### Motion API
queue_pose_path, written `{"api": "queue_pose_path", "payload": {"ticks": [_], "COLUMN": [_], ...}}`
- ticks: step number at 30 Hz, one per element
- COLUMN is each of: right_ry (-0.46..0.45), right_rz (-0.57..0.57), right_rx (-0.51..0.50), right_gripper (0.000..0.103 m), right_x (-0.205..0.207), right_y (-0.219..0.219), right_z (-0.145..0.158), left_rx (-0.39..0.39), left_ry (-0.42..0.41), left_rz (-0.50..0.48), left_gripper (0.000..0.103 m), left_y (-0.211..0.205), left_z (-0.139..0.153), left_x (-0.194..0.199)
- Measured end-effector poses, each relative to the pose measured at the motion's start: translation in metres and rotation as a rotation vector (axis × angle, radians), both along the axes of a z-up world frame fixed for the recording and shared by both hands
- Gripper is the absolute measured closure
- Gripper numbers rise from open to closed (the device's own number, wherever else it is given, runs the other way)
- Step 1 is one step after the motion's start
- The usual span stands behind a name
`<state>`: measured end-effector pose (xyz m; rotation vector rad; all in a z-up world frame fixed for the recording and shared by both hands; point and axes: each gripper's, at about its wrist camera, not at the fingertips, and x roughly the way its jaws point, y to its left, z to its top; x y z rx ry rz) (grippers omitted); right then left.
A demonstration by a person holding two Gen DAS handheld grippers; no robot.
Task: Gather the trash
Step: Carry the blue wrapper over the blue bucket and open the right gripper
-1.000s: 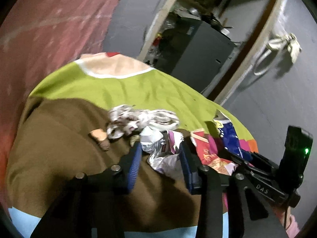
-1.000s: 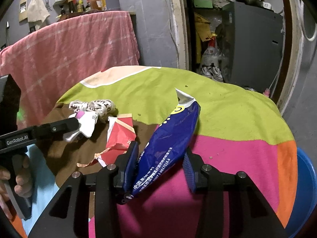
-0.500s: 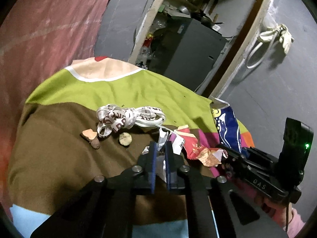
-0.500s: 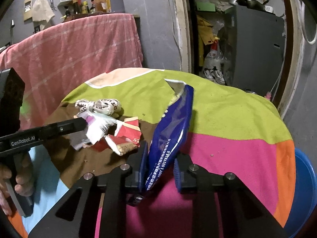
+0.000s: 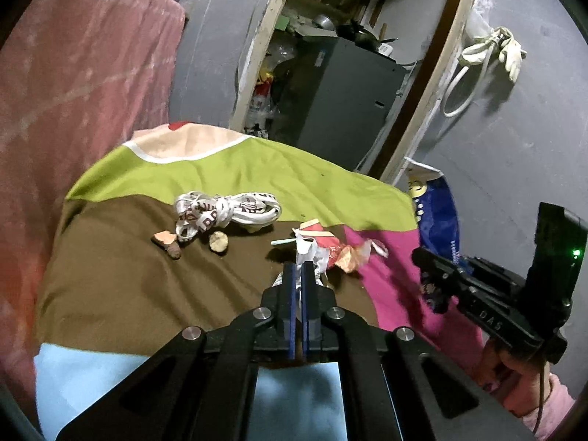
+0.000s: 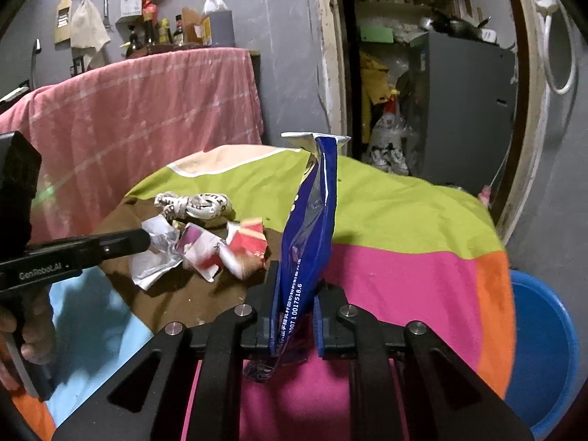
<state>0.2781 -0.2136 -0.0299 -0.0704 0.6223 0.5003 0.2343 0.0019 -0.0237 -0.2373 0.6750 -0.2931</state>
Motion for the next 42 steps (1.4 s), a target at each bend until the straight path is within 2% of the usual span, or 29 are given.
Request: {"api": "queue_pose_path", "payload": {"ticks": [5, 14, 18, 25, 32, 38, 42], "right_ry": [-0.048, -0.195, -0.289, -0.471, -0.601, -0.658, -0.662], "right_rz": [-0.012, -0.033, -0.064, -0.162, -0.270, -0.359, -0.404], "right_rx": [0.044, 0.108, 0.115, 0.103, 0.056, 0.009, -0.013], "right_gripper": [0.091, 0.091, 0.091, 0.091, 0.091, 0.091, 0.091], "right_x": [-0.013, -0.049, -0.071, -0.107, -0.133, -0.141, -0.138], "right_y": [-0.009, -0.027, -0.043, -0.085, -0.129, -0.167, -0.188], "right_z": [0.012, 0.049, 0.068, 0.112, 0.139, 0.145, 0.138], "left_rx": [0.017, 0.046, 0.027, -0.058, -0.094, -0.097, -0.085], "left_ry": [-0.052, -0.216, -0.315, -0.479, -0.634, -0.690, -0.656], "left_rz": [0.025, 0.049, 0.041, 0.004, -0.057, -0.091, -0.113], "left_gripper": [0.103, 0.103, 0.103, 0.102, 0.102, 0.102, 0.102], "left_y": [-0.004, -0.025, -0.045, -0.093, -0.159, -0.210, -0.237], "left_z": [0.011, 0.047, 0.067, 0.099, 0.125, 0.128, 0.121], "left_x": [-0.019, -0.054, -0.063, -0.074, -0.085, -0.084, -0.069]}}
